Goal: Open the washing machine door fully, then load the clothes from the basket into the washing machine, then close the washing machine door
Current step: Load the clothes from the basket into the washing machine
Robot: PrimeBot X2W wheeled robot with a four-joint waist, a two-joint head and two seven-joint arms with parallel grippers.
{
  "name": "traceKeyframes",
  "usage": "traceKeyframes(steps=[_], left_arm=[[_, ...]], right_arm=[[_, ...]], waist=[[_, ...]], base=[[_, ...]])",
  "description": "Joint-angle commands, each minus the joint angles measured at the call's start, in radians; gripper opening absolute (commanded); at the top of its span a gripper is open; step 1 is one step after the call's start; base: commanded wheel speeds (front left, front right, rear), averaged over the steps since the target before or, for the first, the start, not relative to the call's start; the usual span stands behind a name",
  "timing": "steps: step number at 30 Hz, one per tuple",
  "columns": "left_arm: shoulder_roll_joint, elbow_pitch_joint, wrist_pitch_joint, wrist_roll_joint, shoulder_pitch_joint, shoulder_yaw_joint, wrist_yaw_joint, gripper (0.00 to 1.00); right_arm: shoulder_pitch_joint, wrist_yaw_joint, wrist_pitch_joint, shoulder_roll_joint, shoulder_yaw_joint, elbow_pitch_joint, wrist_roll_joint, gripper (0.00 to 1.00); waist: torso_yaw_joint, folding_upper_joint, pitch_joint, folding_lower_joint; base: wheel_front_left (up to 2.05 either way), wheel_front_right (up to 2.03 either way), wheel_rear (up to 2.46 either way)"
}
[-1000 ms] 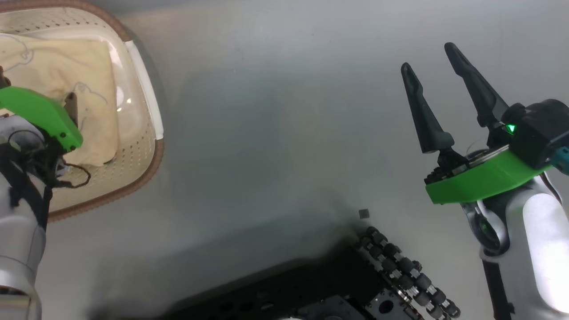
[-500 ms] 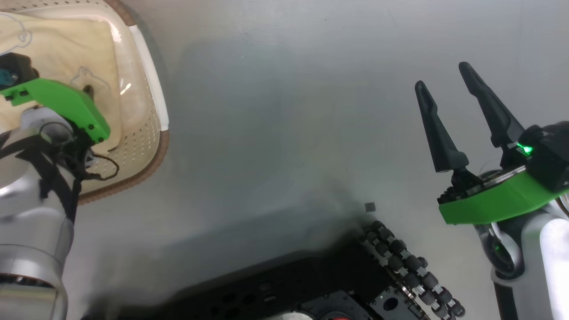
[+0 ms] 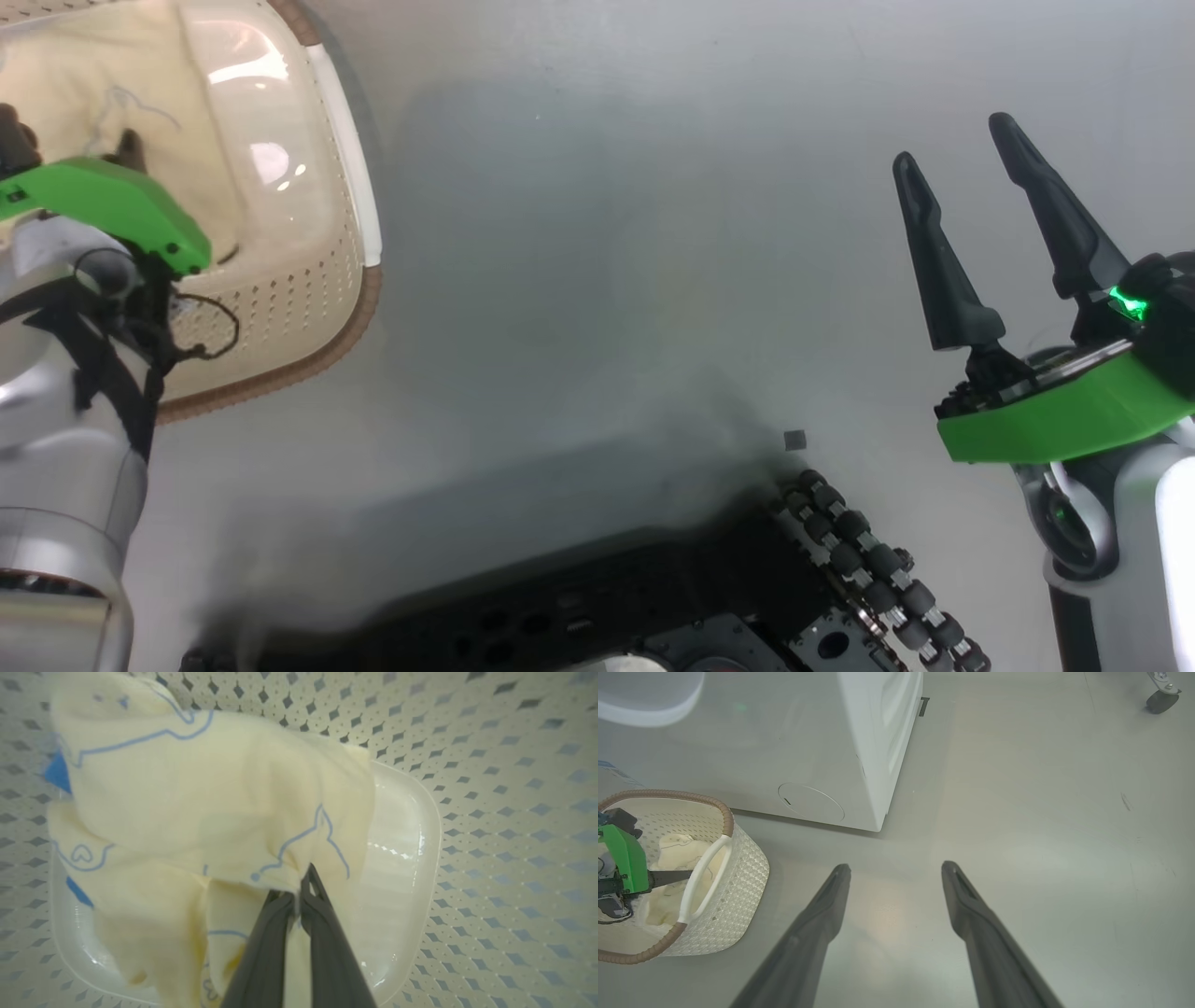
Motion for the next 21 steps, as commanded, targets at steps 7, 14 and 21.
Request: traceKeyframes(steps=[7, 14, 21], left_arm=[[0.056, -0.018, -0.13, 0.017, 0.034, 0.007, 0.006, 0.0], [0.057, -0.139, -0.156, 0.043, 0.116, 0.028, 0.04, 0.0], [0.061, -0.417, -0.156, 0.122, 0.309, 0.106, 0.096, 0.0]], right_arm=[[-0.016, 0.0, -0.033, -0.001, 0.009, 0.024, 0.009, 1.0], [-0.01, 0.0, -0.033, -0.001, -0.019, 0.064, 0.001, 1.0], [0.02, 0.0, -0.024, -0.001, -0.052, 0.088, -0.003, 1.0]], waist=[[0.022, 0.0, -0.069, 0.0], [0.055, 0.0, -0.186, 0.0], [0.08, 0.0, -0.328, 0.0]], base=[[0.0, 0.0, 0.0], [0.0, 0.0, 0.0], [0.0, 0.0, 0.0]])
